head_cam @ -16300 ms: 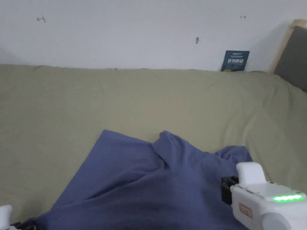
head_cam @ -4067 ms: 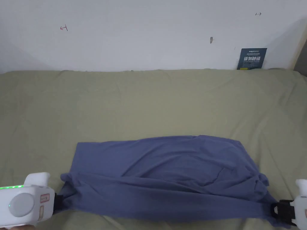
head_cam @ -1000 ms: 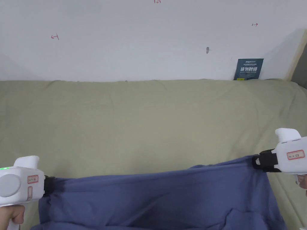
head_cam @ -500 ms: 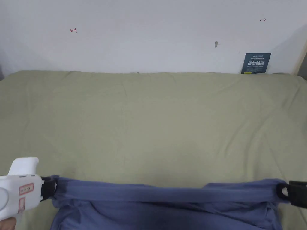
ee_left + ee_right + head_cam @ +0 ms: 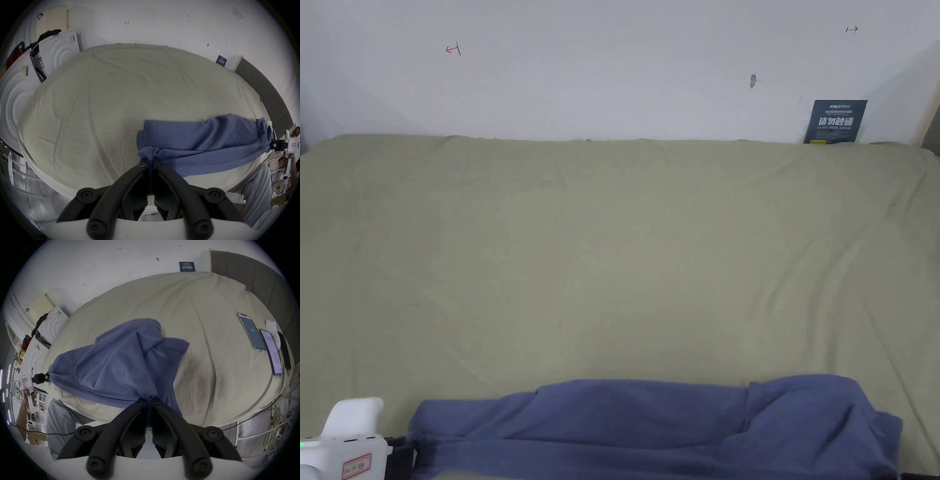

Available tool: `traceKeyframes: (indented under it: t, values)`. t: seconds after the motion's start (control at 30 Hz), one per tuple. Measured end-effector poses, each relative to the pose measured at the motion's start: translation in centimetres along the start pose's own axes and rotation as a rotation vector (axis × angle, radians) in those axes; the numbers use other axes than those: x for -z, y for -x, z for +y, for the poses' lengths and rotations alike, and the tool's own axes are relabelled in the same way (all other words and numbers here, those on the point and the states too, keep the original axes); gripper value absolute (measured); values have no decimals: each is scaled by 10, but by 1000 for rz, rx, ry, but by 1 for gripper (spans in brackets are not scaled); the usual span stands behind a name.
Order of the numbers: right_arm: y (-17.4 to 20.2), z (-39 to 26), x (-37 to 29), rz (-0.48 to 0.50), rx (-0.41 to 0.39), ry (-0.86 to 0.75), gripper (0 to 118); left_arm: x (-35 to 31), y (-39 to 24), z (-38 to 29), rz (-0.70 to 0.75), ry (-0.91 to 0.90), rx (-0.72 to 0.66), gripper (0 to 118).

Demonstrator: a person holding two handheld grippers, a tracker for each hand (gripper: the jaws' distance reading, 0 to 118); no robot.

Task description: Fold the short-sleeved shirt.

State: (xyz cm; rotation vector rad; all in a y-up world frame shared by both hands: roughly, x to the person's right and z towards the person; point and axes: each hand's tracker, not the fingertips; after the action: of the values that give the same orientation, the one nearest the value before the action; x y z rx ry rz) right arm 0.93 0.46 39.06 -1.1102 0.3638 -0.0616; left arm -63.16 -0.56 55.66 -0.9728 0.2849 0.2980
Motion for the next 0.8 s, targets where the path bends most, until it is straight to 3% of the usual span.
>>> traceKeyframes:
  t: [0.03, 0.07, 0.1, 0.13, 0.17, 0.33, 0.37, 0.4, 0.43, 0.47, 0.5, 0.67, 0.8]
  values:
    - [-1, 0, 1, 5, 5, 0, 8, -3, 1, 1, 0, -5, -4, 7]
    - [-2, -1, 2, 6, 20, -1, 15, -4, 1, 1, 0, -8, -4, 27]
    - [-1, -1, 1, 6, 37, -10, 51, -7, 0, 1, -5, -14, 1, 83]
    - [0, 1, -3, -8, 62, -27, 88, -9, 0, 2, 13, -15, 15, 116]
    - [2, 3, -8, -54, 89, -34, 115, -8, 1, 0, 66, 6, 28, 116]
    - [20, 4, -39, -110, 88, -142, 118, -38, 9, 3, 55, -6, -34, 111]
    - [30, 6, -43, -127, 57, -138, 117, -44, 10, 3, 38, -24, -56, 107]
    - [40, 8, -46, -117, 15, -146, 109, -50, 10, 4, 27, -32, -87, 95]
    - [53, 8, -49, -118, -8, -172, 91, -53, 20, 6, 7, -50, -125, 73]
    - [67, 7, -58, -122, -18, -213, 56, -58, 23, 7, -27, -83, -160, 38]
    - [81, 5, -62, -101, -28, -262, 5, -62, 25, 9, -73, -97, -191, 1]
    - [141, -6, -69, -30, -46, -409, 1, -65, 44, 17, -99, -132, -236, 1]
    - [178, -23, -67, -126, -132, -559, 1, -64, 41, 21, -205, -125, -330, 1]
